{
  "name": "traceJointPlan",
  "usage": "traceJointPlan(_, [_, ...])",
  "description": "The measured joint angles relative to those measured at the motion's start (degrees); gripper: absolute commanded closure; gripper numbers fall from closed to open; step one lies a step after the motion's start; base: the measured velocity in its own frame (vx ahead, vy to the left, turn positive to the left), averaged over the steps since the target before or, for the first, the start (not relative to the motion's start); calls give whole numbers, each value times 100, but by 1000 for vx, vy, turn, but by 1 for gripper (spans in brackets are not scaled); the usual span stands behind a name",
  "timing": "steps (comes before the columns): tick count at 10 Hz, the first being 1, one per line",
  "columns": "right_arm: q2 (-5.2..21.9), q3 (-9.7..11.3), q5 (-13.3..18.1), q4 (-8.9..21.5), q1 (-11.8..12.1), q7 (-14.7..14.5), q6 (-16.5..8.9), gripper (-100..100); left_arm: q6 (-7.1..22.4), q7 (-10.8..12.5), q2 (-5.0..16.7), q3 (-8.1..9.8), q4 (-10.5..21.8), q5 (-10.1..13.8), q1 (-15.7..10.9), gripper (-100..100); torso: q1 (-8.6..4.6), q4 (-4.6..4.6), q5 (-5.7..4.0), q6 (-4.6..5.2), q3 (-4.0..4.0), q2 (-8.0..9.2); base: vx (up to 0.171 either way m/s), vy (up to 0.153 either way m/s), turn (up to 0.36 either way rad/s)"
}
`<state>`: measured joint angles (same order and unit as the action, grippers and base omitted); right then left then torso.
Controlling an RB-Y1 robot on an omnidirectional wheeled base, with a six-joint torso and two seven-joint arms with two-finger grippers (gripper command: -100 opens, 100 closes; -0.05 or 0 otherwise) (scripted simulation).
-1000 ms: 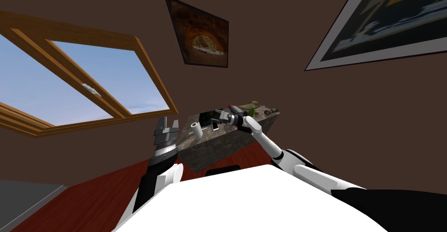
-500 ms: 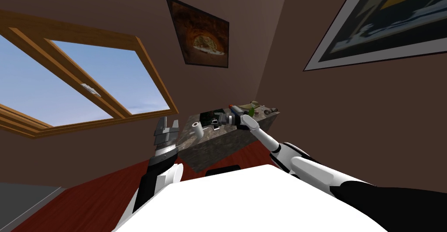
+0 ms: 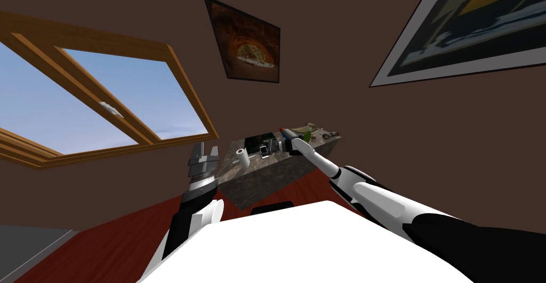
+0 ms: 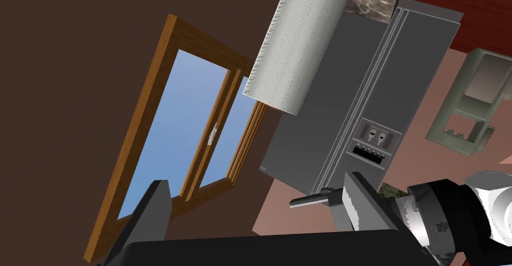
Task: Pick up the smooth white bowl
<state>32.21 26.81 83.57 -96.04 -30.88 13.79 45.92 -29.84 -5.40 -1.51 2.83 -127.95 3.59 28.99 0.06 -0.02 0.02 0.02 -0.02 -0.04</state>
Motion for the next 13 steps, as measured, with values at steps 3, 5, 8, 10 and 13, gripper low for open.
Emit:
traceJointPlan(3, [230,248,437,201,-237,8,83,-100,0,0,0,0,0,0,0,0,-5,1,-1,1,1,0,-2,16,-7])
traceJointPlan(5, [360,472,773,445,-485,25,139,-100,0,0,0,0,0,0,0,0,-1,0,0,0,-1,-2,1,23,-8])
traceJointPlan(8, [670,804,1226,854,-843,-44,276,-100,0,0,0,0,0,0,0,0,-2,0,0,1,-1,-2,0,20,-5])
traceJointPlan(10, [743,908,1446,965,-920,-84,312,-100,0,0,0,0,0,0,0,0,-7,0,-2,1,0,-1,2,5,-1])
traceJointPlan(13, [974,1281,2021,1149,-1158,69,353,-100,0,0,0,0,0,0,0,0,-4,-1,-1,1,-2,-4,6,12,-2])
